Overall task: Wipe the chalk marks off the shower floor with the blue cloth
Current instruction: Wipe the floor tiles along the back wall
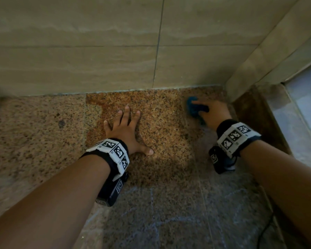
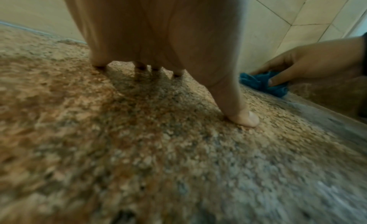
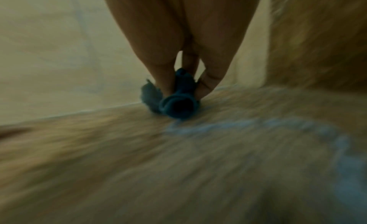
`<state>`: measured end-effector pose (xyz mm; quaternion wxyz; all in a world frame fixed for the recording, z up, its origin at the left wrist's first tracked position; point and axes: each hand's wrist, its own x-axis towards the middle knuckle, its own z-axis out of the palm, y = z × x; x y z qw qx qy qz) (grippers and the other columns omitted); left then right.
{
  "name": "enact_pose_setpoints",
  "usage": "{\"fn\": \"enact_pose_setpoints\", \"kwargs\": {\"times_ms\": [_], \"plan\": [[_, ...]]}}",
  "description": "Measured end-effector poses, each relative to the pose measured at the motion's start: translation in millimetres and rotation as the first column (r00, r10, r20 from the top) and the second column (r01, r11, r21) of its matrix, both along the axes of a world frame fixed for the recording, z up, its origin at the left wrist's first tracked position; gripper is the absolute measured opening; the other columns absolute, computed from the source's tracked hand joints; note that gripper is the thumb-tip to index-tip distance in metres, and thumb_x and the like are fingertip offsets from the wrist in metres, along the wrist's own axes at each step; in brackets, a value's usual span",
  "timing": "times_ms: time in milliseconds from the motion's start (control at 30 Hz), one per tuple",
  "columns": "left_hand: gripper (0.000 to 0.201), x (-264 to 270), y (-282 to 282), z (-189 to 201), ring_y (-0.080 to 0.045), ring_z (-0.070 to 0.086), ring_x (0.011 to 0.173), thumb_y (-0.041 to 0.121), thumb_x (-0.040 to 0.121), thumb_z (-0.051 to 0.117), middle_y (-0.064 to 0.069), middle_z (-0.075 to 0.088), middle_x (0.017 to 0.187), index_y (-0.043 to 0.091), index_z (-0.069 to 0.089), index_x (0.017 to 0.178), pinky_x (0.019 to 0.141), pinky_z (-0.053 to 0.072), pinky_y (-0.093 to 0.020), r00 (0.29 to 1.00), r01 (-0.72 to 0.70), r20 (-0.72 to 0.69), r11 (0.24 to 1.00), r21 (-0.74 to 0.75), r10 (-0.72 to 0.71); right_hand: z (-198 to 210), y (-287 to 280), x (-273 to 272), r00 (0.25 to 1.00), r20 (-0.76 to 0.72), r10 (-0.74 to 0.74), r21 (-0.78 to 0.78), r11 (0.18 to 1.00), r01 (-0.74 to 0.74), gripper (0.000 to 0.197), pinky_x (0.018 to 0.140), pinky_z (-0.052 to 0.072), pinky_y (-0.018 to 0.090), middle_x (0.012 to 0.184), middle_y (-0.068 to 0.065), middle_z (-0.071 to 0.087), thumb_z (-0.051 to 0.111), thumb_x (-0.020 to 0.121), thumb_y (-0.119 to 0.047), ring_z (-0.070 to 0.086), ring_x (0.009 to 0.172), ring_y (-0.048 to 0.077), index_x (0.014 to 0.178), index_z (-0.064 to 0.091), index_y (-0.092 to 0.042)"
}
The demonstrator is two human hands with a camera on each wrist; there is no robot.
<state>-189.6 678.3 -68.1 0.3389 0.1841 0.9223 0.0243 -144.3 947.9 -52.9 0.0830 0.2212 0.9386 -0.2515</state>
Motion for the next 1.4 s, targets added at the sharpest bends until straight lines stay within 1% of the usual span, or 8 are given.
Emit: {"fn": "enact_pose_setpoints", "kwargs": {"times_ms": [133,367,600,767,867,1067,1300,1400], "plan": [[0.136,0.0,0.5,-1.0,-0.023,-0.023,0.146,0.081,0.054,0.069,0.004,-0.033,0.155,0.039,-0.021,0.148,0.115,-0.006,-0.060,1.000,-0.005,-0.003,1.000,0.005,0.005,6.7,26.2,-2.4,0.946,0.010,-0.325,-0.022,0.946,0.325,0.044,0.104,0.036,0.029,0.147,0.013,0.038,0.044,0.095,0.002,0.042,0.127,0.034,0.131,0.054,-0.020],[0.136,-0.1,0.1,-0.9,-0.023,-0.023,0.146,0.081,0.054,0.069,0.004,-0.033,0.155,0.039,-0.021,0.148,0.115,-0.005,-0.061,1.000,-0.002,-0.001,1.000,-0.002,0.002,-11.9,-27.6,22.5,0.996,-0.080,0.027,-0.106,0.994,-0.036,0.041,0.097,0.033,0.018,0.135,0.007,0.053,0.050,0.091,0.002,0.049,0.121,0.026,0.123,0.062,-0.020],[0.136,0.7,-0.3,0.5,-0.023,-0.022,0.146,0.081,0.054,0.068,0.004,-0.032,0.156,0.039,-0.020,0.149,0.115,-0.005,-0.061,1.000,-0.003,-0.011,1.000,-0.001,0.003,1.8,29.1,19.0,0.953,-0.070,-0.296,-0.012,0.955,0.296,0.040,0.104,0.037,0.030,0.143,0.009,0.043,0.050,0.093,-0.001,0.045,0.126,0.030,0.128,0.058,-0.019],[0.136,1.1,0.5,1.7,-0.022,-0.023,0.146,0.080,0.054,0.069,0.004,-0.033,0.155,0.038,-0.021,0.148,0.115,-0.006,-0.060,1.000,-0.003,0.000,1.000,-0.004,0.003,-12.3,-16.7,30.0,0.995,-0.089,0.037,-0.082,0.996,-0.045,0.042,0.093,0.030,0.014,0.135,0.008,0.050,0.052,0.090,0.001,0.047,0.120,0.026,0.125,0.061,-0.020],[0.137,0.5,0.3,2.8,-0.022,-0.023,0.146,0.080,0.054,0.069,0.005,-0.033,0.155,0.038,-0.020,0.149,0.116,-0.005,-0.060,1.000,-0.004,-0.001,1.000,-0.004,0.004,-11.4,-18.5,29.6,0.986,-0.090,0.140,-0.043,0.989,-0.144,0.042,0.096,0.033,0.020,0.134,0.009,0.051,0.052,0.090,0.001,0.048,0.119,0.027,0.125,0.061,-0.022],[0.137,-0.3,0.2,1.6,-0.023,-0.022,0.146,0.082,0.053,0.068,0.005,-0.034,0.155,0.039,-0.021,0.149,0.116,-0.005,-0.060,1.000,-0.001,0.004,1.000,-0.011,0.001,-3.7,23.2,24.8,0.934,-0.079,-0.348,-0.044,0.938,0.345,0.042,0.097,0.040,0.027,0.142,0.009,0.046,0.050,0.094,-0.006,0.047,0.124,0.029,0.133,0.053,-0.022],[0.136,0.1,0.4,1.5,-0.023,-0.021,0.146,0.081,0.054,0.068,0.004,-0.032,0.156,0.039,-0.020,0.149,0.116,-0.004,-0.060,1.000,0.001,-0.007,1.000,-0.014,-0.001,-10.2,-38.5,33.6,0.974,-0.020,0.226,-0.083,0.970,-0.227,0.042,0.098,0.032,0.019,0.136,0.008,0.047,0.052,0.091,-0.002,0.046,0.122,0.026,0.127,0.058,-0.022],[0.136,-0.1,0.3,1.1,-0.023,-0.022,0.146,0.081,0.054,0.068,0.005,-0.032,0.156,0.039,-0.020,0.149,0.116,-0.004,-0.060,1.000,-0.003,-0.007,1.000,-0.013,0.003,-1.4,-20.1,31.4,0.984,-0.021,0.174,-0.029,0.984,-0.175,0.043,0.103,0.032,0.025,0.139,0.008,0.049,0.050,0.091,0.000,0.046,0.125,0.027,0.128,0.058,-0.022]]}}
